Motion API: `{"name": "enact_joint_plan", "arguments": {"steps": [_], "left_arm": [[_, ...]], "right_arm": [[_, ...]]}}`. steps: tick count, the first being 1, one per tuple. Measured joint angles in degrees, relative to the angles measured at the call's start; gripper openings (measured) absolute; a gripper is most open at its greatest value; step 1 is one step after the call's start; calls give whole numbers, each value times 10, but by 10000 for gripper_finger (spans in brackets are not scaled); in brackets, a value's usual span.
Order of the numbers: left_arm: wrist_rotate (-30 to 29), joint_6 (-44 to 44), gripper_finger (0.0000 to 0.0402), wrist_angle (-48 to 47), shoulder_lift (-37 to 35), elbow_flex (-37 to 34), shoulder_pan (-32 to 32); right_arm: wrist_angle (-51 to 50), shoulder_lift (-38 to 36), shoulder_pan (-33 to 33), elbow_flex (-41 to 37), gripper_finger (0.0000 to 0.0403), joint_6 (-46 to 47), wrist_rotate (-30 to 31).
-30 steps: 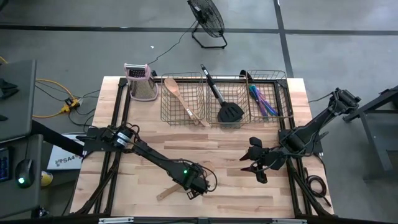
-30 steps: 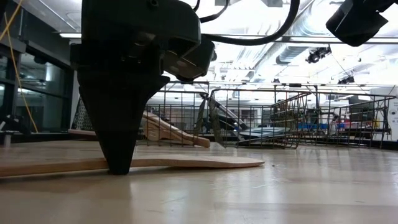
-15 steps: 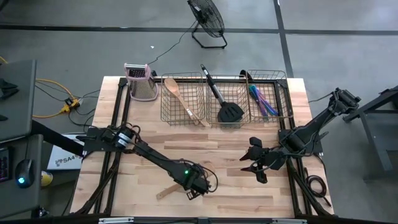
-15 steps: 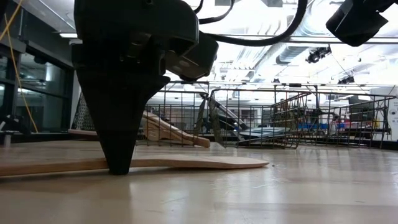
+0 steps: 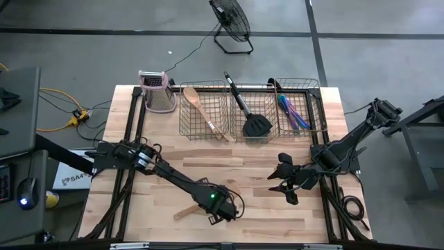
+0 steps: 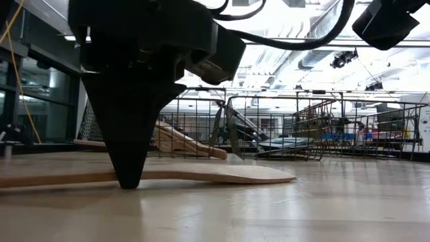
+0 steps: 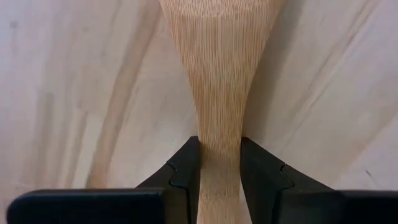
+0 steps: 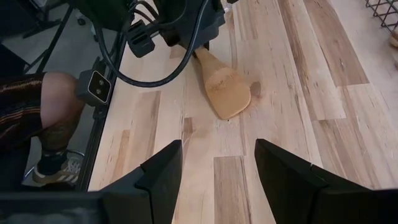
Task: Pick & Place Kitchen Items
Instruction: Put the wooden turner spatula into the left mesh basket
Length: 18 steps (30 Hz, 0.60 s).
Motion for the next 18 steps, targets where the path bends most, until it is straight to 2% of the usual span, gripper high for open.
{"name": "enact_joint_plan", "arguments": {"steps": [11,18], "left_arm": [[-58,-5,82,-96,0,48,1],[-106,-11,82,-190,-1,95,9]], "right_arm": [[0,0,0,0,195,0,-2],[0,0,0,0,195,0,-2]]}}
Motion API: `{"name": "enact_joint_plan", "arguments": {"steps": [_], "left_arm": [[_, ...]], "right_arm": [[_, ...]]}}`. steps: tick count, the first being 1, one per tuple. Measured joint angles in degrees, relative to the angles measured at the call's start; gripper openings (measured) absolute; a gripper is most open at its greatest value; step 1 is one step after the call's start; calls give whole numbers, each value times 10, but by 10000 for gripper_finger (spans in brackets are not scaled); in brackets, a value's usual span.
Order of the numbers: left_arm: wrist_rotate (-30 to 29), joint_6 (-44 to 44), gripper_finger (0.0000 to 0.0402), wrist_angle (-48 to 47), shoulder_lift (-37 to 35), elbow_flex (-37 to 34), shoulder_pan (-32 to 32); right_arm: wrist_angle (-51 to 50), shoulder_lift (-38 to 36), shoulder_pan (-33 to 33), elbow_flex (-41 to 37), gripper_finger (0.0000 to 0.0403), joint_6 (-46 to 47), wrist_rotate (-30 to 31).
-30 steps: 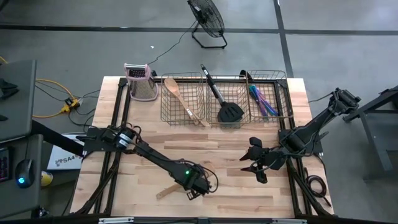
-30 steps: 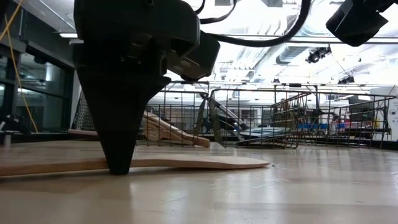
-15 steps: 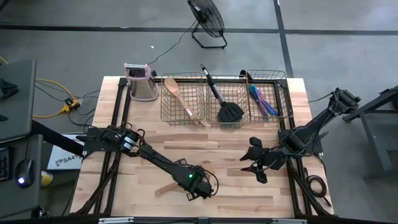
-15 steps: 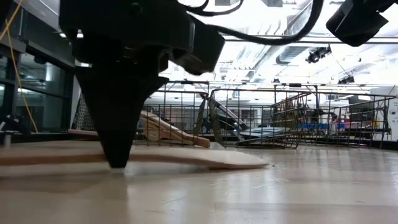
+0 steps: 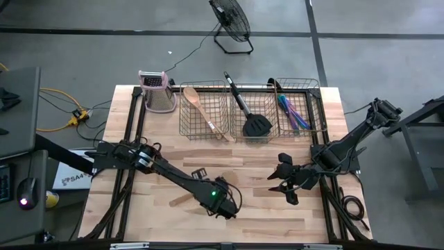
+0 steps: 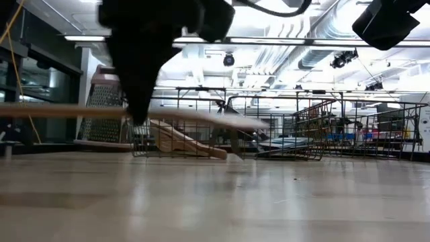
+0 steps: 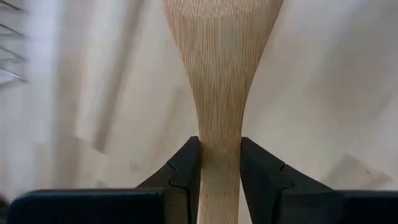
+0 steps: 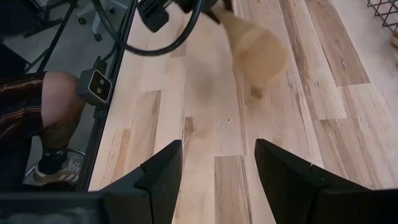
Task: Pick & Place Kitchen Items
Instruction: Put the wooden turner spatula into the left mesh basket
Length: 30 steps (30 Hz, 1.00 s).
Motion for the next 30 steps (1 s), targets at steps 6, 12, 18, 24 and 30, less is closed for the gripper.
{"name": "enact_joint_plan", "arguments": {"steps": [6,12,18,24,30], "left_arm": [[-55,19,82,-57,-3,77,18],[-118,55,82,-56,-51,101,46],[-194,84,82,-58,-128,101,87],[-293,105,82,-58,-202,101,130],[-384,110,82,-47,-238,101,176]], "right_arm": [[0,0,0,0,195,-2,-1],[0,0,0,0,195,-2,-4],[0,0,0,0,195,-2,-4],[1,0,0,0,195,-3,-1],[1,0,0,0,195,-4,7]]}}
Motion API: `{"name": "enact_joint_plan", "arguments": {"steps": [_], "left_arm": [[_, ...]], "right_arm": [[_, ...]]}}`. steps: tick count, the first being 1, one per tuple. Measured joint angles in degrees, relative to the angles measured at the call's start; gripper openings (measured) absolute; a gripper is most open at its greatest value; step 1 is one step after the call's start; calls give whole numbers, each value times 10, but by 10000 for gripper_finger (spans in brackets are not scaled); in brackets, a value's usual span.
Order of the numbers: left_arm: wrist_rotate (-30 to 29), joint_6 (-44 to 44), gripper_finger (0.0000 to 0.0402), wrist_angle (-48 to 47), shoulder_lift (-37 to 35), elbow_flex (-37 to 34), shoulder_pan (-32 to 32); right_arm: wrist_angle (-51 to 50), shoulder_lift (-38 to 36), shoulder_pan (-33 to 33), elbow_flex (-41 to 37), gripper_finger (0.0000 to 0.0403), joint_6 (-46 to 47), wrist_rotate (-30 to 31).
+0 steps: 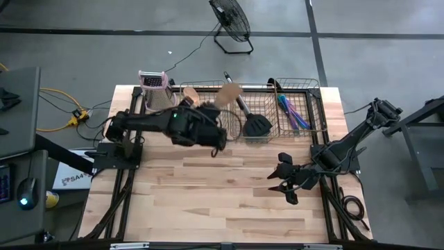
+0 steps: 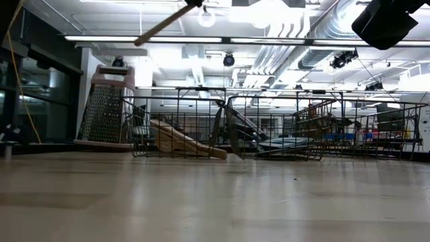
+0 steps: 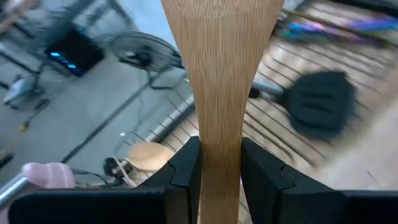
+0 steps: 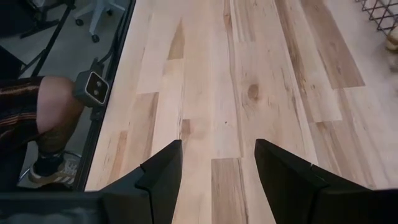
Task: Pick & Place Kitchen Items
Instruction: Put the wooden turner spatula into the left mesh basket
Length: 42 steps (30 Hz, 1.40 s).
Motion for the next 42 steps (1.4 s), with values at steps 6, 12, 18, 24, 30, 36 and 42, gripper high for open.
{"name": "enact_joint_plan", "arguments": {"steps": [6,12,18,24,30,36,42], "left_arm": [[-27,6,82,34,0,-10,58],[12,74,82,150,2,-65,100],[23,91,82,227,2,-121,141],[62,121,82,320,-4,-173,181],[90,114,82,403,-4,-225,222],[89,51,82,426,-4,-256,246],[72,-40,82,427,-13,-299,257]], "right_arm": [[0,0,0,0,195,-1,8],[0,0,0,0,195,0,7],[0,0,0,0,195,0,6],[0,0,0,0,195,0,7],[0,0,0,0,195,3,7],[0,0,0,0,195,5,7],[0,0,0,0,195,7,6]]}}
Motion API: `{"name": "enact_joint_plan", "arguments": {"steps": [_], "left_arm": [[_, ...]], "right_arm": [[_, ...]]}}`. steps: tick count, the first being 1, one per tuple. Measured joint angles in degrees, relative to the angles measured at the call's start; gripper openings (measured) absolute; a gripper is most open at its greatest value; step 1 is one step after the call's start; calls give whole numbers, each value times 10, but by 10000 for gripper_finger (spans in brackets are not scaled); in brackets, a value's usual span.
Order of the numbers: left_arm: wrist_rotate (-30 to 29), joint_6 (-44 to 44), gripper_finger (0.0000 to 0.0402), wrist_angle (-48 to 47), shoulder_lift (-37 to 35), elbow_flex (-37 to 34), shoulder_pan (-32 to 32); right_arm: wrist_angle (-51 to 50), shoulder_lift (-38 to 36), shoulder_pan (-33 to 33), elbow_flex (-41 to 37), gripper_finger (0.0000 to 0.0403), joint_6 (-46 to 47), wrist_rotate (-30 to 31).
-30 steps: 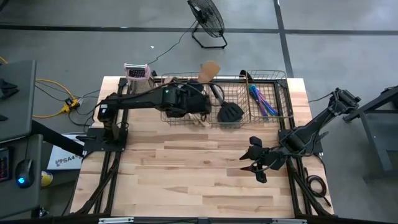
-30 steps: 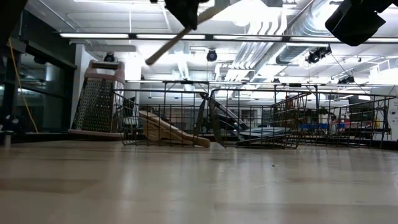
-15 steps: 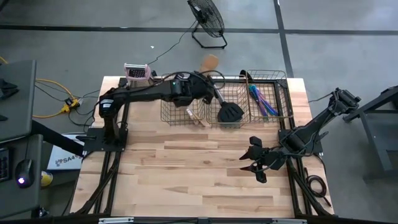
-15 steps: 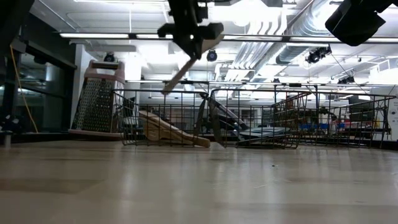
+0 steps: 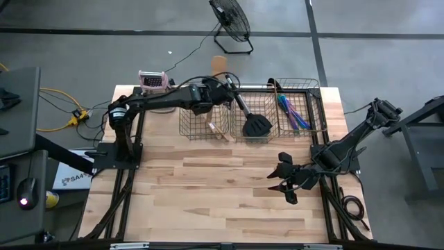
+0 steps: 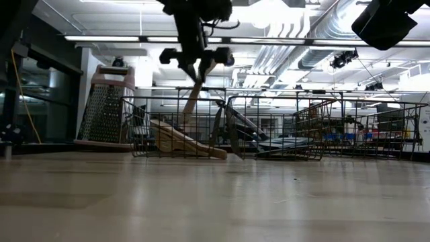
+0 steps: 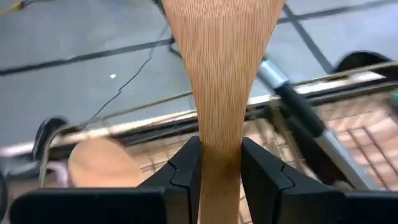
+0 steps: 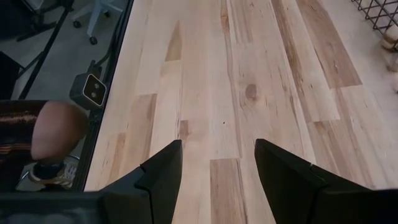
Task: Pick & Place Kitchen Items
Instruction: Put the wooden turner spatula into the left mesh basket
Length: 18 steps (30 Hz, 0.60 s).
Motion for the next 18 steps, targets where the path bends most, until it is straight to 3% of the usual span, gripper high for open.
{"name": "enact_joint_plan", "arguments": {"steps": [6,18], "left_arm": [[-29,-95,82,-9,-16,-43,-2],[12,-245,82,-56,-16,-52,-2]], "right_arm": [[0,0,0,0,195,6,0],[-1,0,0,0,195,24,11]]}}
